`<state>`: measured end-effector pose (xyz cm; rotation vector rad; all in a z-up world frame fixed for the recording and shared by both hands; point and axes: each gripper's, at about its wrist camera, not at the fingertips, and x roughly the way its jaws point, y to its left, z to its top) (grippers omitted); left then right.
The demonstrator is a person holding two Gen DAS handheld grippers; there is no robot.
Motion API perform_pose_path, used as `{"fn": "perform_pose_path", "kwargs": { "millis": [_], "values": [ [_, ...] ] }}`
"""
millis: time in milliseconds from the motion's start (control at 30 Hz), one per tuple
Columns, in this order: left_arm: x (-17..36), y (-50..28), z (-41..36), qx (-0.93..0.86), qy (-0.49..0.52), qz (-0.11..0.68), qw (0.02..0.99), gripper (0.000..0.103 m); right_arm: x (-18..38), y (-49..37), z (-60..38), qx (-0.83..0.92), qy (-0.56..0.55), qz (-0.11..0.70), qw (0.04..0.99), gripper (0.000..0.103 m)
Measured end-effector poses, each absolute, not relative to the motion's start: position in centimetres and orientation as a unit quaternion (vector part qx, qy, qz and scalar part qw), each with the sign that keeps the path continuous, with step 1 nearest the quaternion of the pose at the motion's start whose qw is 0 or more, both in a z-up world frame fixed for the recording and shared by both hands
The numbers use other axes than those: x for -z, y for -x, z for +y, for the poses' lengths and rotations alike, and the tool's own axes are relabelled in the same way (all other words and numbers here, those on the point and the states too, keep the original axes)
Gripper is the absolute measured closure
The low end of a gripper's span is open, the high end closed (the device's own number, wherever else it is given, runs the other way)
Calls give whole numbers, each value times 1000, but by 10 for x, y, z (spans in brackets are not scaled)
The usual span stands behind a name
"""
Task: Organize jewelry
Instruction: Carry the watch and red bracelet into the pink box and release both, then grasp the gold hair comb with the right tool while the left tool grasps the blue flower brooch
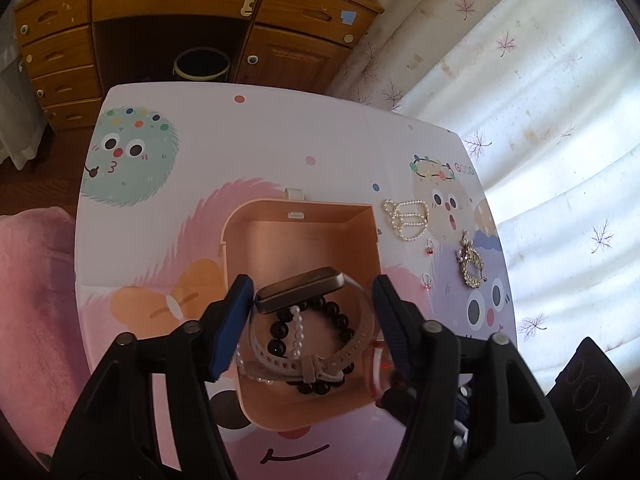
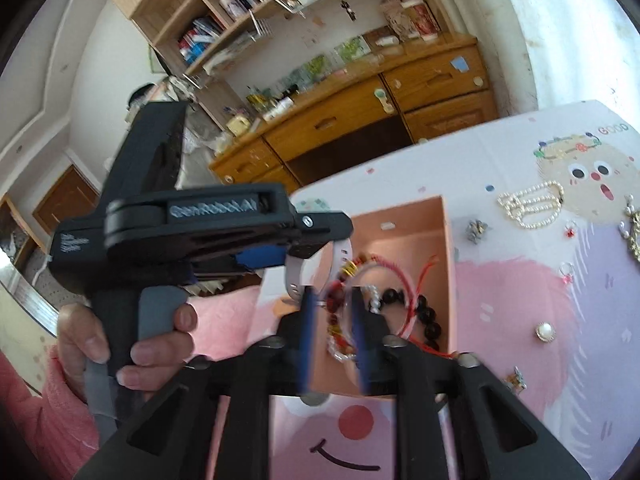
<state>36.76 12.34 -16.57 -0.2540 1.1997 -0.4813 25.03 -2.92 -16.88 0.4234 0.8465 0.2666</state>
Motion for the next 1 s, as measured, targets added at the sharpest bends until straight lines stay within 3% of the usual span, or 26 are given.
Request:
{"fn": "perform_pose_path", "kwargs": {
  "millis": [33,233,567,1000],
  "values": [
    [167,-368,121,224,114,562,788,33,169,-249,-30,-122,-205,406,882,44],
    [163,-364,122,222,112,557,792,25,176,-244,-52,-100,-234,410,876,43],
    [161,-339,117,217,105,552,798,25,182,-217,-82,-64,-238,424,871,27],
    [147,-258,106,170,141,523,823,25,191,-196,-169,-30,-235,463,854,14]
  ]
}}
